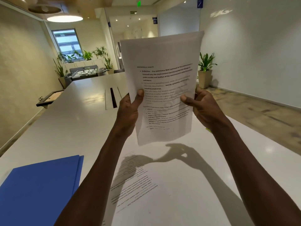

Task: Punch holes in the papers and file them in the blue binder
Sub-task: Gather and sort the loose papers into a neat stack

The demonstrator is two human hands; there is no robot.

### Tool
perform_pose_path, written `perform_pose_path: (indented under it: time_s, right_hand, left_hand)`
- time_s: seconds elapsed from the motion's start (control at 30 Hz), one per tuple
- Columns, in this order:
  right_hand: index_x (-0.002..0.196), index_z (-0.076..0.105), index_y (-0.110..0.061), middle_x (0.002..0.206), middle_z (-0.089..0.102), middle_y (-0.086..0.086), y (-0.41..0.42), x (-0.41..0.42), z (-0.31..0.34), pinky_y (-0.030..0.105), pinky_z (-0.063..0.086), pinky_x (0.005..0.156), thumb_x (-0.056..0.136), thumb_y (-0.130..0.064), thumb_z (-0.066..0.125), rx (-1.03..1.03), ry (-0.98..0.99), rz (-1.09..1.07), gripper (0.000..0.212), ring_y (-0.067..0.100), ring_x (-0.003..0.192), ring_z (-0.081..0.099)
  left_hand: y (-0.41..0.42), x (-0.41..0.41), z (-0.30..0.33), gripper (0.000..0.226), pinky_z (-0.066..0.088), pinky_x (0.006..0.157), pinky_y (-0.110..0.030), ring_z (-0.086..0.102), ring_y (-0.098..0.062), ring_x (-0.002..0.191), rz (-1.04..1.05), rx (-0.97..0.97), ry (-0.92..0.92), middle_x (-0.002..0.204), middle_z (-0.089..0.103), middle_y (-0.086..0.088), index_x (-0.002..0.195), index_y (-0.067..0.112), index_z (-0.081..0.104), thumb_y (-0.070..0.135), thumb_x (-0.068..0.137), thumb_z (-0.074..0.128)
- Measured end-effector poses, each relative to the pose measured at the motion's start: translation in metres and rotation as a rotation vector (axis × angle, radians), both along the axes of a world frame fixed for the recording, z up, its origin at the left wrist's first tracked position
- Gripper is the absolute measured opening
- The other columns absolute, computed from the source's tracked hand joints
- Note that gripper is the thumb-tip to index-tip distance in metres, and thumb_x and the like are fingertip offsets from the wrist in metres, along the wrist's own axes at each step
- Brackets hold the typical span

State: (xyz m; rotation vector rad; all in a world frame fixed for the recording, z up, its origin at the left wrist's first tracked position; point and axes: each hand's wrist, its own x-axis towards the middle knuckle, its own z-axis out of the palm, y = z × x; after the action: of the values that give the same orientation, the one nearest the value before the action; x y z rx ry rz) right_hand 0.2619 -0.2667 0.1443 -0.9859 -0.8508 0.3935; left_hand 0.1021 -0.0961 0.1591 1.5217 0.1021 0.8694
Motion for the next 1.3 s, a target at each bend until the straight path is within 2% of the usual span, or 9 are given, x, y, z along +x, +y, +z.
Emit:
perform_pose_path:
  time_s: [0.13,0.33,0.5,0.6,0.77,0.9,1.0,1.2,1.3]
  right_hand:
    - [0.123,0.042,-0.012,0.107,0.073,0.014,-0.006,0.006,-0.001,0.040,0.057,0.083,0.071,0.000,0.079,0.066,-0.039,-0.220,0.065,0.030,0.101,0.069]
    - [0.100,0.062,-0.013,0.099,0.072,0.008,0.000,0.012,-0.049,0.041,0.057,0.082,0.077,-0.005,0.077,-0.087,-0.111,-0.524,0.029,0.020,0.087,0.068]
    - [0.111,0.066,-0.017,0.103,0.074,-0.004,0.003,0.001,-0.125,0.031,0.053,0.074,0.081,-0.010,0.073,-0.350,-0.145,-0.481,0.032,0.009,0.091,0.070]
    - [0.111,0.067,-0.017,0.102,0.074,-0.005,0.003,0.001,-0.121,0.025,0.053,0.073,0.082,-0.011,0.072,-0.351,-0.121,-0.502,0.031,0.008,0.090,0.070]
    - [0.112,0.067,-0.014,0.103,0.074,-0.003,0.004,0.006,-0.106,0.023,0.057,0.074,0.082,-0.008,0.072,-0.326,-0.156,-0.501,0.031,0.010,0.090,0.070]
    - [0.111,0.066,-0.015,0.101,0.072,-0.003,0.005,-0.006,-0.140,0.015,0.052,0.069,0.082,-0.005,0.070,-0.460,-0.143,-0.476,0.031,0.017,0.094,0.070]
    - [0.109,0.064,-0.019,0.101,0.071,-0.002,0.008,-0.011,-0.138,0.006,0.048,0.065,0.082,-0.004,0.069,-0.463,-0.152,-0.475,0.031,0.008,0.091,0.069]
    - [0.129,0.045,-0.014,0.104,0.066,0.004,0.029,-0.023,-0.117,0.024,0.048,0.069,0.080,-0.015,0.074,-0.564,-0.135,-0.527,0.056,0.020,0.091,0.064]
    - [0.138,0.038,-0.011,0.118,0.060,0.010,0.040,-0.041,-0.128,0.032,0.049,0.085,0.080,-0.023,0.076,-0.771,-0.166,-0.469,0.070,0.025,0.107,0.061]
  left_hand:
    - [-0.011,0.010,0.001,0.014,0.059,0.081,-0.039,0.070,-0.019,0.098,0.097,0.046,-0.037,0.104,0.072,0.006,0.106,0.032,0.061,0.027,0.099,0.050]
    - [-0.020,0.025,-0.045,0.019,0.059,0.074,-0.029,0.072,-0.014,0.089,0.178,0.022,0.078,0.103,0.073,0.002,0.107,0.022,0.064,0.034,0.092,0.062]
    - [-0.033,0.023,-0.113,0.026,0.055,0.065,-0.014,0.069,-0.008,0.089,0.209,-0.063,0.282,0.095,0.071,0.009,0.106,0.024,0.064,0.029,0.082,0.075]
    - [-0.034,0.024,-0.112,0.022,0.056,0.070,-0.016,0.068,-0.001,0.088,0.217,-0.067,0.279,0.093,0.070,0.015,0.100,0.029,0.064,0.027,0.081,0.077]
    - [-0.021,0.029,-0.106,0.035,0.058,0.077,-0.027,0.069,-0.012,0.093,0.256,-0.034,0.281,0.102,0.071,0.004,0.114,0.017,0.064,0.028,0.082,0.076]
    - [-0.022,0.026,-0.126,0.034,0.050,0.060,-0.006,0.065,-0.017,0.095,0.287,0.047,0.336,0.108,0.067,0.000,0.123,0.009,0.060,0.022,0.092,0.064]
    - [-0.017,0.025,-0.119,0.034,0.050,0.061,-0.007,0.067,-0.019,0.099,0.330,0.120,0.310,0.110,0.067,0.000,0.127,0.009,0.057,0.024,0.096,0.057]
    - [0.013,0.006,-0.078,0.036,0.049,0.065,-0.009,0.063,-0.018,0.098,0.475,0.191,0.202,0.112,0.063,-0.001,0.130,0.008,0.053,0.024,0.098,0.055]
    - [0.032,-0.010,-0.065,0.035,0.048,0.071,-0.016,0.063,-0.017,0.097,0.559,0.183,0.176,0.111,0.064,-0.001,0.128,0.008,0.055,0.024,0.097,0.057]
